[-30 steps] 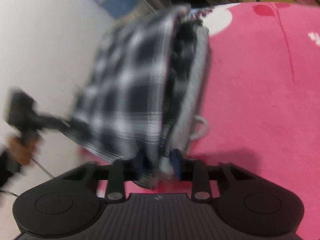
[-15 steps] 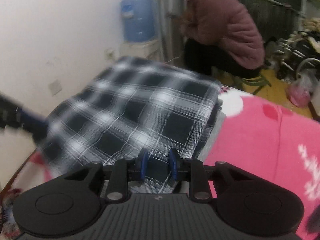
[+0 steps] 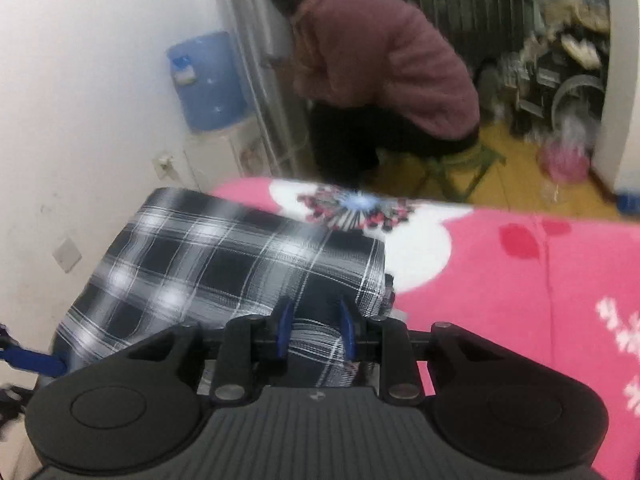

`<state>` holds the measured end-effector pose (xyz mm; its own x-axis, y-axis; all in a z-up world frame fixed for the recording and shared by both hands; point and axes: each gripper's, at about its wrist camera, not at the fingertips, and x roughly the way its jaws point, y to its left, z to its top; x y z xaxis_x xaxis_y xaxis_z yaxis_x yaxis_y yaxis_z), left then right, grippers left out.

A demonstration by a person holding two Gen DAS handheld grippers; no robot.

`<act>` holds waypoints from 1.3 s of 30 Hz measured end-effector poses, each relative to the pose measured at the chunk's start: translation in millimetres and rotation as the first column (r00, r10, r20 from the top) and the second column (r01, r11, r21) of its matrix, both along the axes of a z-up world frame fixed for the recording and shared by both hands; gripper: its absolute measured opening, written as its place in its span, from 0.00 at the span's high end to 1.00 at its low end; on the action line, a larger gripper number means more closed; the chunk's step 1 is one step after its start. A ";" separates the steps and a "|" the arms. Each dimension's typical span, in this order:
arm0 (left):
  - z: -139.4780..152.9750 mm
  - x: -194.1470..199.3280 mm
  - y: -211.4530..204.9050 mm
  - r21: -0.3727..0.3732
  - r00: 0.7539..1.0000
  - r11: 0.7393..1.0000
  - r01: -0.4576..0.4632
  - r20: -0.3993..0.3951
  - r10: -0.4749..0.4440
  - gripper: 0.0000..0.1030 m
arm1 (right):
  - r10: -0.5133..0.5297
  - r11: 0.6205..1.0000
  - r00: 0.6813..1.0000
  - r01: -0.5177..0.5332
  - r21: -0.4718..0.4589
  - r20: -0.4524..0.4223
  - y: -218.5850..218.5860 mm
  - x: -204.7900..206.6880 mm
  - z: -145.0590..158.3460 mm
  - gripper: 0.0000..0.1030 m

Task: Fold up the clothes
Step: 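Lower the plaid bundle onto the grey folded stack with both grippers, then open both grippers and lift them away from the stacked bundle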

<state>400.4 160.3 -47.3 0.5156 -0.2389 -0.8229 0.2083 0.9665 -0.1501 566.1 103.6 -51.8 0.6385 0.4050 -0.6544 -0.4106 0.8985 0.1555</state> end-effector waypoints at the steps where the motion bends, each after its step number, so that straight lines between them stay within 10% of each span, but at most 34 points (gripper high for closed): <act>1: 0.8 -1.8 2.6 -0.009 1.000 1.000 -0.010 0.009 0.010 0.58 | 0.013 1.000 1.000 -0.013 -0.003 0.004 -1.2 -2.4 5.9 0.74; 6: 16.3 -0.2 19.4 -0.054 0.997 0.997 -0.061 0.033 0.063 0.57 | -0.050 0.994 0.997 0.044 0.097 0.059 -9.5 7.4 31.6 0.73; 12: 29.4 -9.2 15.1 -0.059 0.993 0.992 -0.112 0.014 0.113 0.56 | -0.200 0.960 0.948 0.240 0.144 -0.248 -19.7 42.4 11.6 0.71; 16: 44.1 -48.6 19.8 -0.066 0.980 0.978 -0.196 0.007 0.196 0.48 | -0.184 0.946 0.964 0.226 0.232 -0.191 -63.0 -27.3 62.3 0.71; 23: 83.8 -134.1 1.7 -0.054 0.951 0.949 -0.309 -0.035 0.308 0.39 | -0.072 0.997 0.974 0.061 -0.055 -0.216 -113.6 -190.7 94.2 0.64; 28: 130.4 -187.3 -21.1 -0.014 0.930 0.929 -0.369 -0.011 0.369 0.25 | -0.044 0.997 0.964 0.027 -0.071 -0.261 -122.1 -248.1 134.9 0.46; 32: 164.7 -226.2 -41.5 -0.018 0.897 0.898 -0.439 0.052 0.440 0.00 | 0.010 0.998 0.986 -0.021 -0.065 -0.169 -127.3 -300.4 185.5 0.31; 35: 181.8 -245.8 -57.2 -0.017 0.877 0.883 -0.469 0.107 0.468 0.00 | 0.074 0.992 0.997 -0.077 -0.101 -0.032 -135.3 -332.2 201.2 0.04; 39: 191.6 -246.8 -77.3 0.015 0.865 0.876 -0.482 0.171 0.472 0.00 | 0.169 0.974 0.979 -0.148 -0.172 0.115 -143.3 -366.7 211.7 0.00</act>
<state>153.6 83.0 144.3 0.6785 0.1131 -0.7259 -0.2640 0.9596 -0.0973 199.4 -39.7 159.9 0.6575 0.4035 -0.6363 -0.5567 0.8293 -0.0493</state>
